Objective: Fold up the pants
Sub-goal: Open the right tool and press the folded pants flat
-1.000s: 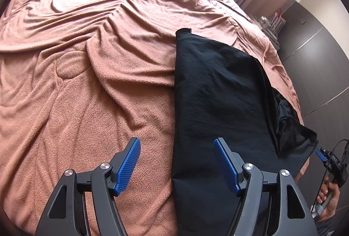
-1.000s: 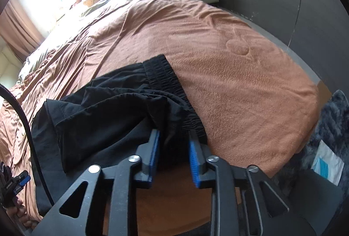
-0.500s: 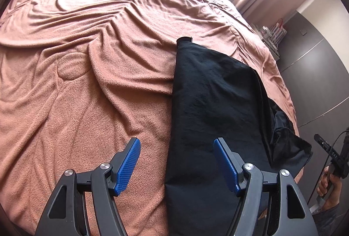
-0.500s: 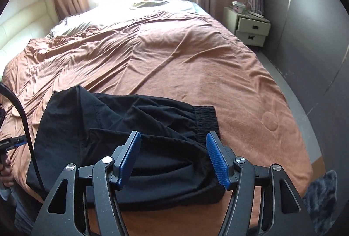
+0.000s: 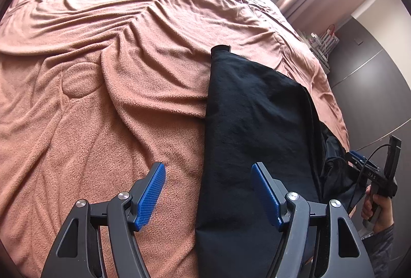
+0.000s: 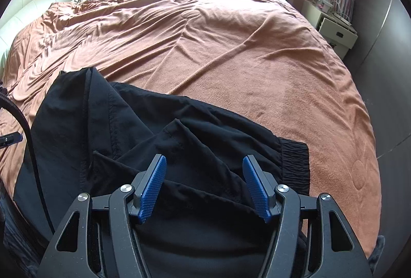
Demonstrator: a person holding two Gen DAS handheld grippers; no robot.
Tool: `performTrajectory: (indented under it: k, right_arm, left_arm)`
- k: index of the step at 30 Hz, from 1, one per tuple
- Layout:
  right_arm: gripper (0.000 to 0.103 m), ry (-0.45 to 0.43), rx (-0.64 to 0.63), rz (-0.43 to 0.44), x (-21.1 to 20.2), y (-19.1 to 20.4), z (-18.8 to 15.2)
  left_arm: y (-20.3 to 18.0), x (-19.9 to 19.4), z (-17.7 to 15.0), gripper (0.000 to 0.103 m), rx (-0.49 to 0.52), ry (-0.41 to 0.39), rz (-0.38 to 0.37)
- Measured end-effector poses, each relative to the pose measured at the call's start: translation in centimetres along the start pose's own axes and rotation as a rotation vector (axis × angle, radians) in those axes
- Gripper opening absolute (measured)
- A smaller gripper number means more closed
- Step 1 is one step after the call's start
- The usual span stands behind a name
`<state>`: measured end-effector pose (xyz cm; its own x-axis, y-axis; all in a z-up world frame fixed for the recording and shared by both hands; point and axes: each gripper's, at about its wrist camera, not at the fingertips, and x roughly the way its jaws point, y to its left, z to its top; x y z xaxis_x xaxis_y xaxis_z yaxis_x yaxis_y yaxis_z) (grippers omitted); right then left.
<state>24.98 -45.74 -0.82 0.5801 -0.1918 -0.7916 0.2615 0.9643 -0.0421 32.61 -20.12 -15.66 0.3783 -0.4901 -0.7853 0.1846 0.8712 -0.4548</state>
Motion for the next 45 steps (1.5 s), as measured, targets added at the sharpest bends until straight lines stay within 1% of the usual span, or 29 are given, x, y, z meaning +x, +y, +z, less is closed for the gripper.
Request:
performTrajectory:
  k: [8, 9, 11, 13, 16, 18, 22, 25, 29, 31, 33, 36, 38, 40, 42, 45]
  right_arm:
    - [0.061, 0.043, -0.058, 0.025, 3.6, 0.7, 0.8]
    - [0.059, 0.05, -0.064, 0.029, 4.0, 0.8, 0.7]
    - [0.047, 0.066, -0.075, 0.032, 4.8, 0.9, 0.7]
    - [0.023, 0.069, -0.083, 0.035, 5.1, 0.9, 0.6]
    - [0.005, 0.039, -0.078, 0.012, 4.6, 0.8, 0.6]
    - [0.002, 0.013, -0.061, -0.006, 3.8, 0.6, 0.5]
    - [0.001, -0.049, -0.002, -0.055, 1.6, -0.8, 0.4]
    - [0.001, -0.083, 0.077, -0.135, 0.2, -2.8, 0.4]
    - [0.001, -0.103, 0.204, -0.219, -0.7, -5.4, 0.4]
    - [0.001, -0.112, 0.272, -0.22, -1.0, -6.6, 0.3]
    - [0.001, -0.11, 0.313, -0.22, -1.0, -7.0, 0.3]
    - [0.012, -0.098, 0.332, -0.24, -1.2, -6.9, 0.4]
    - [0.022, -0.105, 0.318, -0.235, -1.7, -6.6, 0.4]
    - [0.034, -0.112, 0.289, -0.221, -2.2, -6.1, 0.3]
    - [0.037, -0.113, 0.247, -0.189, -2.8, -5.5, -0.1]
    - [0.037, -0.092, 0.166, -0.119, -3.3, -4.0, -0.6]
  left_arm:
    - [0.3, 1.2, 0.4, 0.072, -0.003, 0.007, -0.002]
    - [0.3, 1.3, 0.5, 0.072, -0.001, 0.008, 0.002]
    - [0.4, 1.4, 0.5, 0.072, -0.003, 0.012, 0.003]
    - [0.4, 1.4, 0.5, 0.072, -0.006, 0.01, 0.006]
    - [0.4, 1.4, 0.5, 0.072, -0.002, 0.009, 0.011]
    - [0.4, 1.4, 0.5, 0.072, -0.002, 0.008, 0.012]
    - [0.3, 1.0, 0.5, 0.072, -0.002, 0.001, 0.014]
    - [0.2, 0.9, 0.5, 0.072, -0.003, -0.001, 0.012]
    - [0.2, 0.9, 0.4, 0.072, -0.005, 0.002, 0.009]
    - [0.2, 0.8, 0.4, 0.072, -0.004, 0.003, 0.013]
    - [0.3, 0.8, 0.4, 0.072, -0.007, 0.005, 0.015]
    - [0.2, 0.6, 0.4, 0.072, -0.005, 0.002, 0.018]
    - [0.1, 0.5, 0.4, 0.072, -0.003, 0.001, 0.018]
    - [0.0, 0.5, 0.3, 0.072, -0.003, 0.001, 0.017]
    - [-0.1, 0.5, 0.2, 0.072, -0.004, 0.002, 0.016]
    - [-0.3, 0.5, 0.0, 0.072, -0.004, 0.006, 0.011]
